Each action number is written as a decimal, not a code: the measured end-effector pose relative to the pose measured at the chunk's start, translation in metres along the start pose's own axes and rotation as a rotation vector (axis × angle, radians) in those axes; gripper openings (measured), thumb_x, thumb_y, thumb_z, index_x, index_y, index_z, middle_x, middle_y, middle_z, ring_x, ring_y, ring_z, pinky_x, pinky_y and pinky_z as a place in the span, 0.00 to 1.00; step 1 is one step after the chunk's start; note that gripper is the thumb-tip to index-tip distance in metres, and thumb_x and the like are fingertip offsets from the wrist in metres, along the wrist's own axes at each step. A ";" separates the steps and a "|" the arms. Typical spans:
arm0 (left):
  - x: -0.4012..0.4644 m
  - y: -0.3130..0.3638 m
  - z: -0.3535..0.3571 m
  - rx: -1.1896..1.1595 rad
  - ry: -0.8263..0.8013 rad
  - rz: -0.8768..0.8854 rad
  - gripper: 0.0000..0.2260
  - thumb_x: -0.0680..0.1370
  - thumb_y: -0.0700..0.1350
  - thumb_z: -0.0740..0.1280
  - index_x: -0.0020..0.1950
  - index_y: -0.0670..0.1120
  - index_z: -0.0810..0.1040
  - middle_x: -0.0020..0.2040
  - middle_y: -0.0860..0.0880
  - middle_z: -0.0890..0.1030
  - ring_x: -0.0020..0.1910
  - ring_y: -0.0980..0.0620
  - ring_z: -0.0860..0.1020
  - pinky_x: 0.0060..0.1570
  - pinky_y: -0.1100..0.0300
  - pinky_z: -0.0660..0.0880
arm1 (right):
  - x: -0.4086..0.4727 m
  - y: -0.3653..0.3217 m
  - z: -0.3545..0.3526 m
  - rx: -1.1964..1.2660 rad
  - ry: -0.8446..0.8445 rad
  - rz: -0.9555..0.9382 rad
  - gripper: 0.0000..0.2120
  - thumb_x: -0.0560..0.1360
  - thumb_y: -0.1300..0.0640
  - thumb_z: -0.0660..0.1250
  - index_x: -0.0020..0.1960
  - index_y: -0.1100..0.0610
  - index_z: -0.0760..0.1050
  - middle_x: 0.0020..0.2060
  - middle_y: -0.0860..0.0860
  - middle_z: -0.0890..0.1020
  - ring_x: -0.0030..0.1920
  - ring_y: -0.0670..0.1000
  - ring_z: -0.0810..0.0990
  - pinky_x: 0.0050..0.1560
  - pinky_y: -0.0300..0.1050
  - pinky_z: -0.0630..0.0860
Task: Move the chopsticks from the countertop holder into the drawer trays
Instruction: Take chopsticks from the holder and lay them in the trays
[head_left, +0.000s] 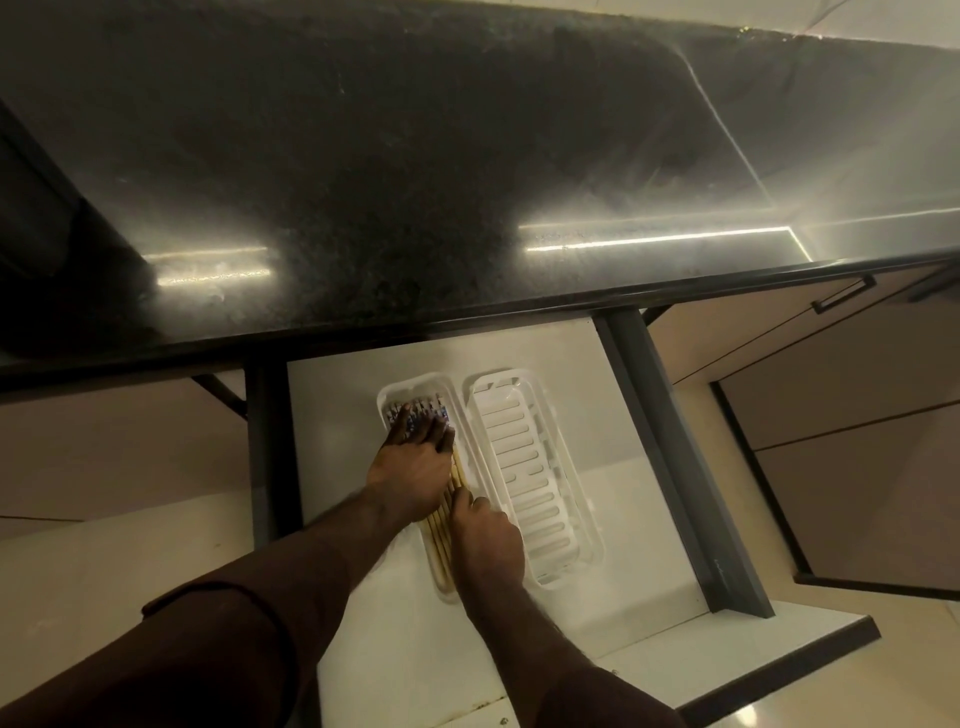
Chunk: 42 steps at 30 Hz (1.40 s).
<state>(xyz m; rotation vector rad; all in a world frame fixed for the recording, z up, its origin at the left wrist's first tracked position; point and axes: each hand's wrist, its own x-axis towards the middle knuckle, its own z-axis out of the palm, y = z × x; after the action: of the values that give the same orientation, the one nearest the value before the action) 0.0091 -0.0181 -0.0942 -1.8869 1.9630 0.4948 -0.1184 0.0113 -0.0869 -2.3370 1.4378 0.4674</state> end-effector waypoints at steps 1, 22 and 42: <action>0.000 0.000 0.000 -0.005 0.001 0.003 0.29 0.83 0.54 0.52 0.79 0.42 0.46 0.80 0.42 0.49 0.79 0.44 0.46 0.75 0.43 0.39 | 0.000 0.000 0.000 -0.003 0.005 0.003 0.22 0.80 0.54 0.65 0.70 0.60 0.65 0.57 0.58 0.80 0.52 0.57 0.82 0.54 0.51 0.79; -0.035 0.002 -0.050 -0.096 0.165 0.088 0.21 0.80 0.45 0.60 0.73 0.44 0.67 0.78 0.42 0.60 0.77 0.42 0.56 0.75 0.43 0.43 | -0.037 0.009 -0.082 0.313 0.217 0.130 0.14 0.78 0.62 0.63 0.63 0.56 0.75 0.55 0.54 0.82 0.53 0.54 0.81 0.52 0.45 0.76; -0.248 -0.040 -0.172 -0.517 0.779 -0.048 0.19 0.82 0.45 0.59 0.73 0.45 0.67 0.77 0.44 0.62 0.76 0.46 0.60 0.73 0.53 0.58 | -0.157 -0.079 -0.235 0.475 0.696 -0.226 0.09 0.79 0.57 0.66 0.58 0.56 0.78 0.50 0.51 0.84 0.48 0.48 0.81 0.51 0.40 0.78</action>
<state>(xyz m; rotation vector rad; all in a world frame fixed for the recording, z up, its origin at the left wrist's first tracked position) 0.0531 0.1104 0.1782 -2.7548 2.3997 0.2829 -0.0930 0.0585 0.2019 -2.2923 1.3103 -0.7423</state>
